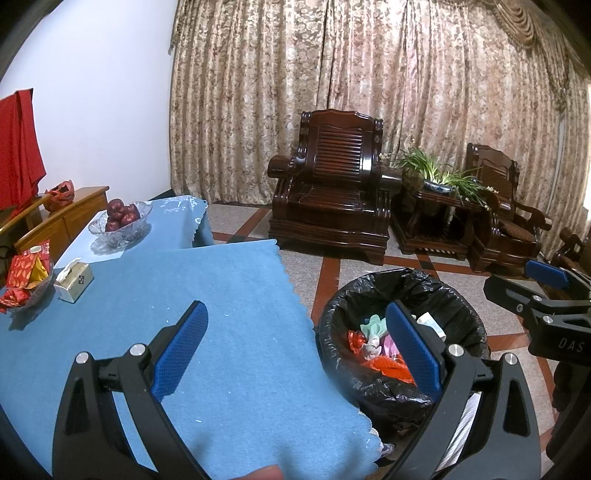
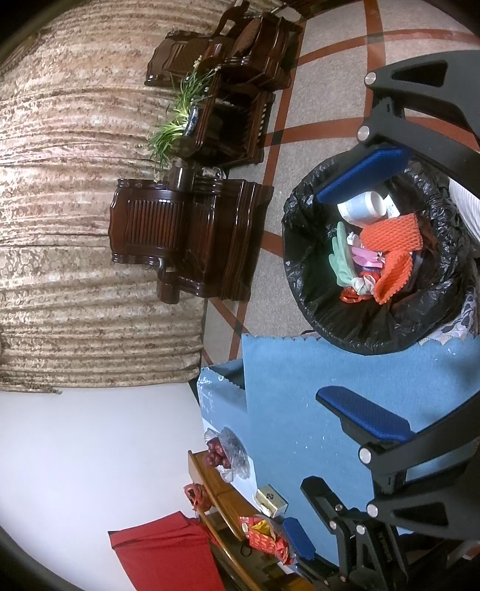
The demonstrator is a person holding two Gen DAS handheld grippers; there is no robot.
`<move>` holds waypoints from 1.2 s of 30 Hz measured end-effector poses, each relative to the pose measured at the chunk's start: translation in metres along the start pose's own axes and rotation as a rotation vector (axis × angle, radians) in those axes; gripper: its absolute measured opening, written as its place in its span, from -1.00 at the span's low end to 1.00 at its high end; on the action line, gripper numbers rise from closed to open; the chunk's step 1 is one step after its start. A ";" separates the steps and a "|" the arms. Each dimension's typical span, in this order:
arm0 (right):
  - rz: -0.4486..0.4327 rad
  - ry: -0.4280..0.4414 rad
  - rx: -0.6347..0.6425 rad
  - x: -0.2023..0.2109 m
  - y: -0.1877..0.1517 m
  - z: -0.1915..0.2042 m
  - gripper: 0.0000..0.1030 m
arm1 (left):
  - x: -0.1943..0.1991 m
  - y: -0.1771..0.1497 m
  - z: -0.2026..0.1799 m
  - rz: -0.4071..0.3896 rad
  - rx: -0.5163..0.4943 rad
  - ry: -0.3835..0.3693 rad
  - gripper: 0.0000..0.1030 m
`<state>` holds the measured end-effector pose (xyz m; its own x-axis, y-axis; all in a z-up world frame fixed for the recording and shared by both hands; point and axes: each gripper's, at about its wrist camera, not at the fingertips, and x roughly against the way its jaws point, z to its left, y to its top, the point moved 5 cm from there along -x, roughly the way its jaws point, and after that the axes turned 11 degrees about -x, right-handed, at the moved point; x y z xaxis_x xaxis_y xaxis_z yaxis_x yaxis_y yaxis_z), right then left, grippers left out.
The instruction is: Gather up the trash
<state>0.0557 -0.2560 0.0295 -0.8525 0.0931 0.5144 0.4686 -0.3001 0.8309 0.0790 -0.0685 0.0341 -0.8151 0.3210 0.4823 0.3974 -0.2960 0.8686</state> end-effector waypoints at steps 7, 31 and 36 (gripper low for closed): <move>0.000 0.000 0.000 0.000 0.000 0.001 0.88 | 0.000 0.000 0.000 0.001 -0.002 0.000 0.83; 0.013 0.000 0.000 -0.004 -0.001 -0.003 0.88 | 0.001 0.001 0.002 0.003 0.001 0.000 0.83; 0.015 0.000 -0.002 -0.005 -0.002 -0.005 0.88 | 0.000 -0.001 0.003 0.007 0.000 -0.001 0.83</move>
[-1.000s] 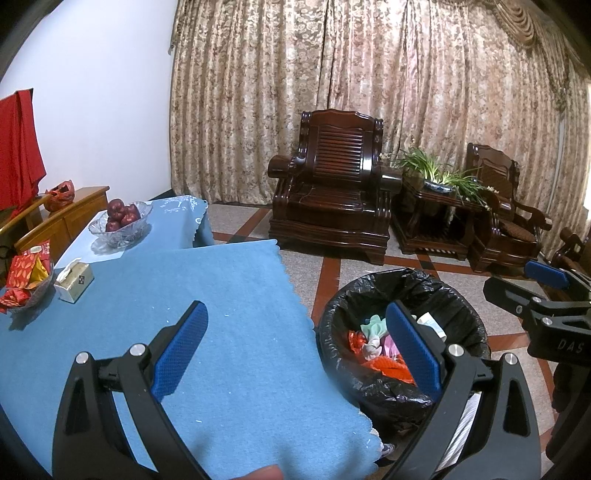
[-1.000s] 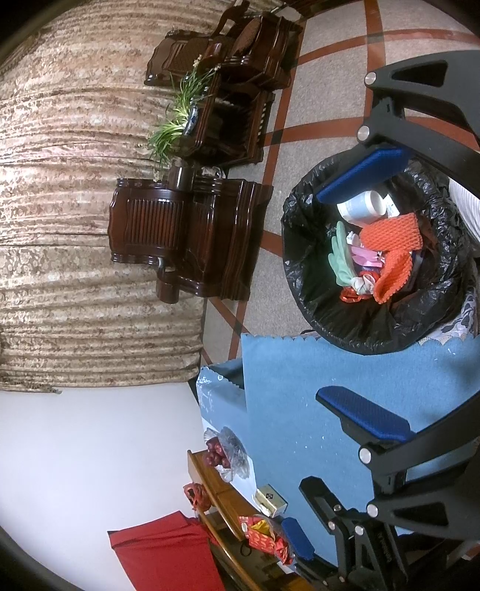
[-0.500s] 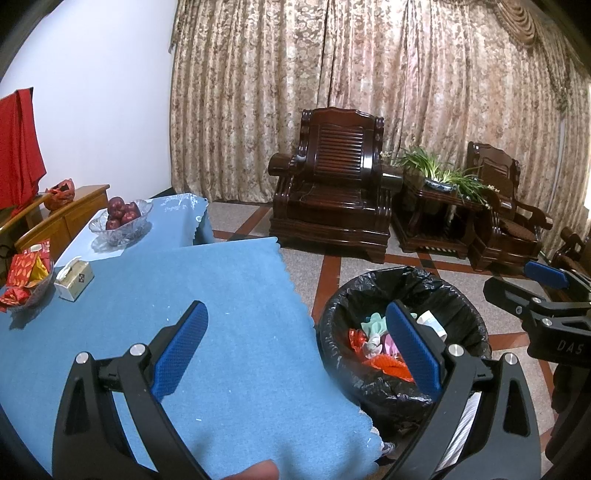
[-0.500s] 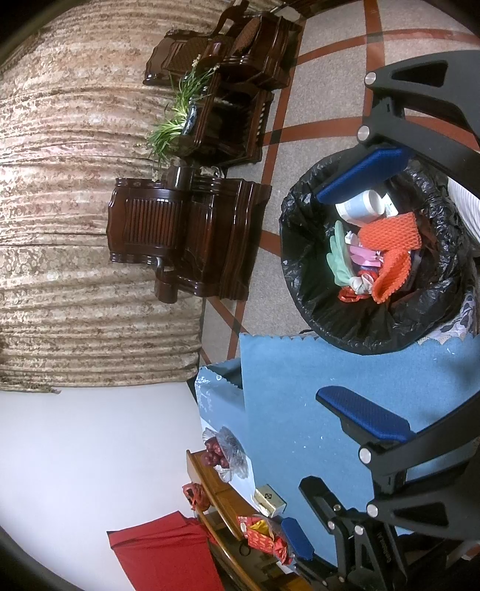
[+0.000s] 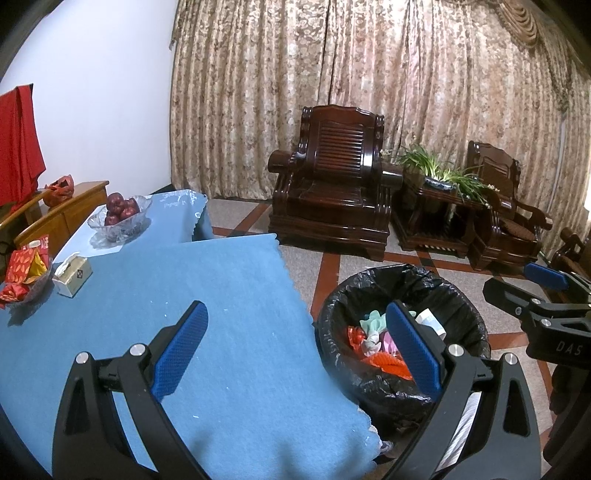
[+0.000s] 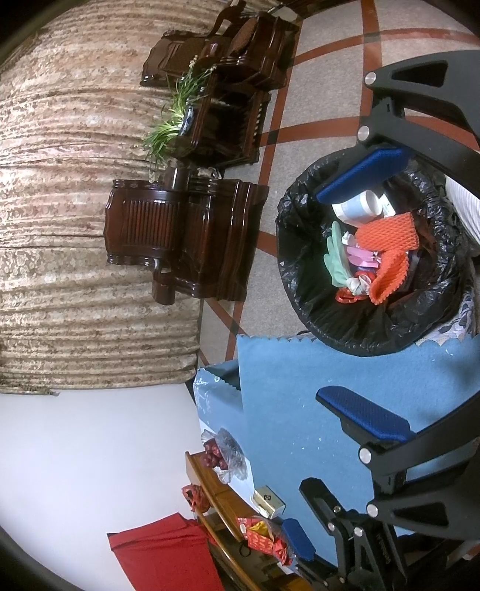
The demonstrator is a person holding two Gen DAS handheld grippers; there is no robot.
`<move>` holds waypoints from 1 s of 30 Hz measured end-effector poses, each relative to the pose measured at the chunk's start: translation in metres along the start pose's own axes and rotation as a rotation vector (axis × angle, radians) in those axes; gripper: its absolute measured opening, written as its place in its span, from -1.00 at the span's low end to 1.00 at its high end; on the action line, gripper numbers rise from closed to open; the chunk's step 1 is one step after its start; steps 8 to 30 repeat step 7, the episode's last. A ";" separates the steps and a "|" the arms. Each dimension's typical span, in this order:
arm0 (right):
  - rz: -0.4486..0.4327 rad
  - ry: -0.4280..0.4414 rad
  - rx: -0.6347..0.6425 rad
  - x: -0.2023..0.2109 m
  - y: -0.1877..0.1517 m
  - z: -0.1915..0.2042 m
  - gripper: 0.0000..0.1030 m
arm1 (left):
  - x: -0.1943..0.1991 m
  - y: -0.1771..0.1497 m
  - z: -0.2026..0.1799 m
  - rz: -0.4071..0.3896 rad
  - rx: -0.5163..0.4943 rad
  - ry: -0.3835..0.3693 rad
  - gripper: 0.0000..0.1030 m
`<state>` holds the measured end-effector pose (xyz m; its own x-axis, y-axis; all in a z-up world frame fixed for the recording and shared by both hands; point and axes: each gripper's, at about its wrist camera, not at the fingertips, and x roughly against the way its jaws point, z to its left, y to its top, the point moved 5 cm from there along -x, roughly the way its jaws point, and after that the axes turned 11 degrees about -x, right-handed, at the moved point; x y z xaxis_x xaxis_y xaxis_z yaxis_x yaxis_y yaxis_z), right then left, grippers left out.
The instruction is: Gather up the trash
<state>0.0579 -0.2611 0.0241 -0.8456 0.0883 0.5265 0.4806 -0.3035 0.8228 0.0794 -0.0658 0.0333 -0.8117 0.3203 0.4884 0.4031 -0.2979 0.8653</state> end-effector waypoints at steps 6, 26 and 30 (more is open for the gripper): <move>0.002 -0.001 0.000 0.000 -0.001 -0.001 0.88 | 0.001 -0.008 0.001 0.005 -0.003 0.000 0.83; 0.002 -0.001 0.000 0.000 -0.001 -0.001 0.88 | 0.001 -0.006 0.000 0.004 -0.003 0.001 0.83; 0.002 -0.001 0.000 0.000 -0.001 -0.001 0.88 | 0.001 -0.006 0.000 0.004 -0.003 0.001 0.83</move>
